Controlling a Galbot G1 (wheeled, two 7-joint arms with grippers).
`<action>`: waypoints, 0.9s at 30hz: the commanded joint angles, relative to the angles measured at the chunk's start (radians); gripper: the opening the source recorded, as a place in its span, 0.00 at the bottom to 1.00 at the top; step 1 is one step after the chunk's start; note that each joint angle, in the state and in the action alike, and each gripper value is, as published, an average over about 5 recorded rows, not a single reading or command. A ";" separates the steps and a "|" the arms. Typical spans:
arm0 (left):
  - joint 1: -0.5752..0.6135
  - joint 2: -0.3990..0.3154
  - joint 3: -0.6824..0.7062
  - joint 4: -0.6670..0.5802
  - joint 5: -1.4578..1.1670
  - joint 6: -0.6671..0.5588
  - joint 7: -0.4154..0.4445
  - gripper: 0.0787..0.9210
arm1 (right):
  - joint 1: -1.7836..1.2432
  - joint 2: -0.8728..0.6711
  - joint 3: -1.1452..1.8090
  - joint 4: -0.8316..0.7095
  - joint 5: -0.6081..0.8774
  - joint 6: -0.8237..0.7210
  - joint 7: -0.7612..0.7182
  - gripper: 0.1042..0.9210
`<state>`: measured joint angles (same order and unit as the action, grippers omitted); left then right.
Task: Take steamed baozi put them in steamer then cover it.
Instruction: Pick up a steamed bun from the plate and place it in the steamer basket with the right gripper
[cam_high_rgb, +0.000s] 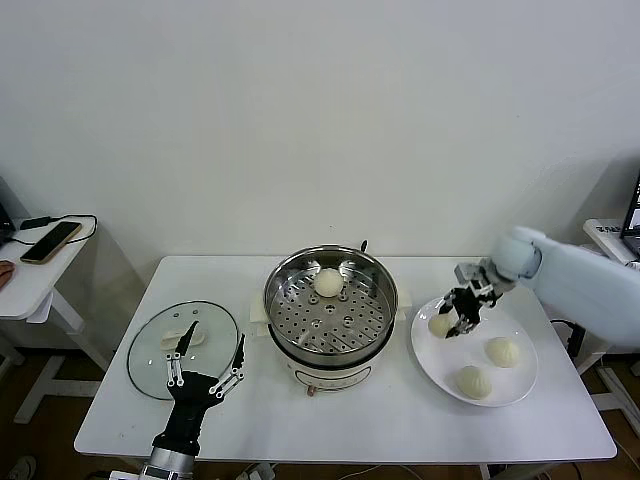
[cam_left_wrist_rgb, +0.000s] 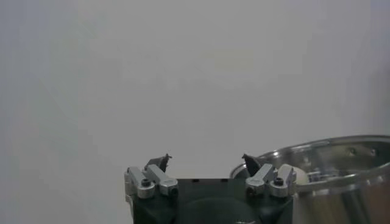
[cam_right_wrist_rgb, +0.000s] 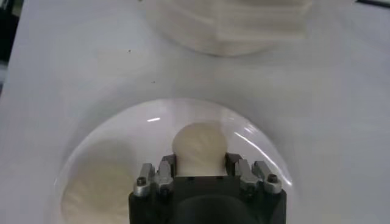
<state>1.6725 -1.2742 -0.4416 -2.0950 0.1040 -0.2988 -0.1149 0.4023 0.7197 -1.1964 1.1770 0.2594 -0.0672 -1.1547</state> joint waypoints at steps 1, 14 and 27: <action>-0.002 0.005 0.010 -0.011 0.007 0.006 -0.002 0.88 | 0.463 0.022 -0.236 0.200 0.162 -0.024 -0.125 0.58; -0.019 0.003 0.032 -0.015 0.012 0.009 -0.014 0.88 | 0.532 0.359 -0.351 0.284 0.431 -0.181 0.040 0.58; -0.031 0.005 0.034 -0.007 0.012 0.004 -0.025 0.88 | 0.305 0.635 -0.369 0.103 0.437 -0.259 0.253 0.59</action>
<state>1.6434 -1.2706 -0.4079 -2.1031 0.1152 -0.2929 -0.1363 0.7931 1.1554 -1.5282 1.3539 0.6520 -0.2697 -1.0275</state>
